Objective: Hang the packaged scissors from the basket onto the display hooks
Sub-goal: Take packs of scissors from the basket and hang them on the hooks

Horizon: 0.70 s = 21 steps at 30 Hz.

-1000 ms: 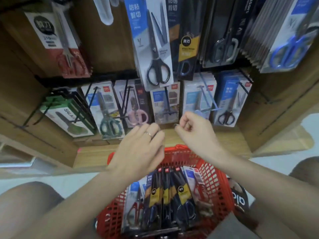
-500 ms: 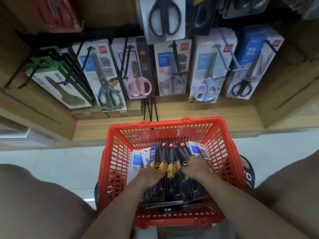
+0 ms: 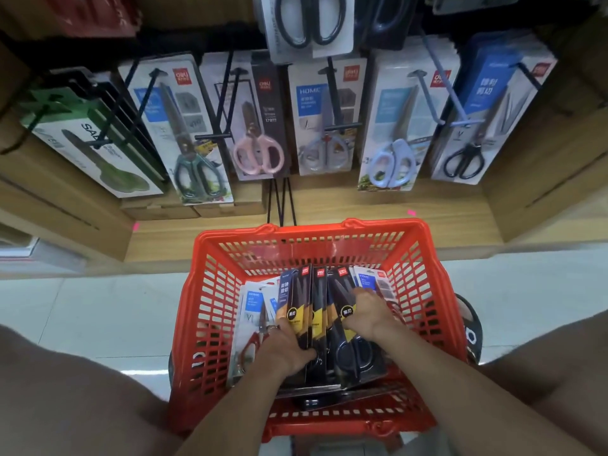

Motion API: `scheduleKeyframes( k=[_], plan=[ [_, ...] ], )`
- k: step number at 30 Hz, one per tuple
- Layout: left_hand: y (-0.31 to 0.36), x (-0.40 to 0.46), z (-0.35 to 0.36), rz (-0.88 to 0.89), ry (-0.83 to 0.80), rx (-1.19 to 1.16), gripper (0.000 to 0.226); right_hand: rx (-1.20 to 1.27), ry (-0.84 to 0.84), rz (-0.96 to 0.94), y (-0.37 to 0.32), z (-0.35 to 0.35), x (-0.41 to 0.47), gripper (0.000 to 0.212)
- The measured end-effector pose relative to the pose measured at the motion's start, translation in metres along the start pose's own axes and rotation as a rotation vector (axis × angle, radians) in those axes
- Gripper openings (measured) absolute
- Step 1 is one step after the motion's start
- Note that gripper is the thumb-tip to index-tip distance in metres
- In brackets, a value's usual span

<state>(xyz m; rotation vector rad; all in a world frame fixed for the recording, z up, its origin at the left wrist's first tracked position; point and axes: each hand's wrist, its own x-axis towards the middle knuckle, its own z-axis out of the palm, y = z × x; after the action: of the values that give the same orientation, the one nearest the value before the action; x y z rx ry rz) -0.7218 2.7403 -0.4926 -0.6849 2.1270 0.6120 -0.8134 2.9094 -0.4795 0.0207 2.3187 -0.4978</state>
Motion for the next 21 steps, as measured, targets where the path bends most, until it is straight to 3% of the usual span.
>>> scheduleKeyframes(
  k=[5, 11, 13, 17, 21],
  plan=[
    [0.003, 0.001, 0.002, 0.018, 0.014, 0.032, 0.080, 0.105, -0.038, 0.059, -0.003, -0.002, 0.003, 0.050],
    [0.007, -0.001, -0.003, 0.022, 0.072, 0.068, 0.064, 0.079, -0.037, 0.097, -0.010, 0.011, 0.000, 0.073],
    [0.008, -0.004, -0.001, 0.044, 0.101, 0.113, 0.071, 0.006, -0.041, 0.084, -0.014, 0.016, -0.003, 0.076],
    [0.009, -0.001, 0.006, 0.089, 0.078, 0.301, 0.107, -0.053, -0.028, 0.082, -0.019, 0.018, -0.006, 0.069],
    [0.016, -0.004, 0.010, 0.243, 0.147, 0.453, 0.106, 0.120, 0.009, 0.148, -0.021, 0.004, 0.002, 0.062]
  ],
)
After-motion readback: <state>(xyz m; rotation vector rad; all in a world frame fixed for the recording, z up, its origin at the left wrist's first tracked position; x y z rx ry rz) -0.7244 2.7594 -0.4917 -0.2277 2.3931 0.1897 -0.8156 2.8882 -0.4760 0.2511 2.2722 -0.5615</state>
